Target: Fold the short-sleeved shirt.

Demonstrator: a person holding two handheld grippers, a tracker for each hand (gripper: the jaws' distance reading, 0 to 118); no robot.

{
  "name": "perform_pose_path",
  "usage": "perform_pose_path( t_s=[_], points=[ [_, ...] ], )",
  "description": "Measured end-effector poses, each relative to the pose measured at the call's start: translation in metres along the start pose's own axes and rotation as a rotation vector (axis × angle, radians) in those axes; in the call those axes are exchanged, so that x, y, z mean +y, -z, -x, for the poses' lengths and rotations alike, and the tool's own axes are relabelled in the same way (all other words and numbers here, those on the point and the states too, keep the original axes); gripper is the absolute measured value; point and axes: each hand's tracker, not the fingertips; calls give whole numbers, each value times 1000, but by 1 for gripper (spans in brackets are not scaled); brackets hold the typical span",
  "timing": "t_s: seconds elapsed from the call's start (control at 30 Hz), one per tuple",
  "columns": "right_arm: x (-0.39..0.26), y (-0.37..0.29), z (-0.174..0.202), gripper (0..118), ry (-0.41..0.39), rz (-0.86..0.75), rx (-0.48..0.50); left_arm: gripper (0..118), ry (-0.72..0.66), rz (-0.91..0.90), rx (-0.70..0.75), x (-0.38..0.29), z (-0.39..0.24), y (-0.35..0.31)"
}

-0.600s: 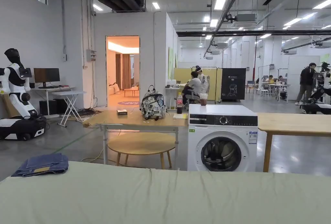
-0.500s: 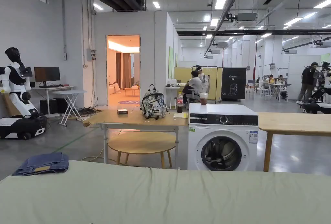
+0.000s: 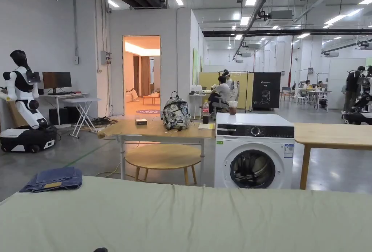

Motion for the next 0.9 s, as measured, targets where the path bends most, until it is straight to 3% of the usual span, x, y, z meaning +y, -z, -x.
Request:
perform_pose_path(
  t_s=[0.33, 0.53, 0.7, 0.9],
  points=[
    [-4, 9, 14, 0, 12, 17, 45, 0, 21, -2, 45, 2, 10, -11],
    [-4, 26, 51, 0, 69, 16, 203, 0, 27, -3, 148, 2, 39, -40],
    [-9, 32, 89, 0, 64, 32, 328, 0, 45, 24, 261, -1, 65, -64],
    [-15, 34, 112, 0, 62, 49, 398, 0, 59, 77, 333, -11, 88, -74]
  ],
)
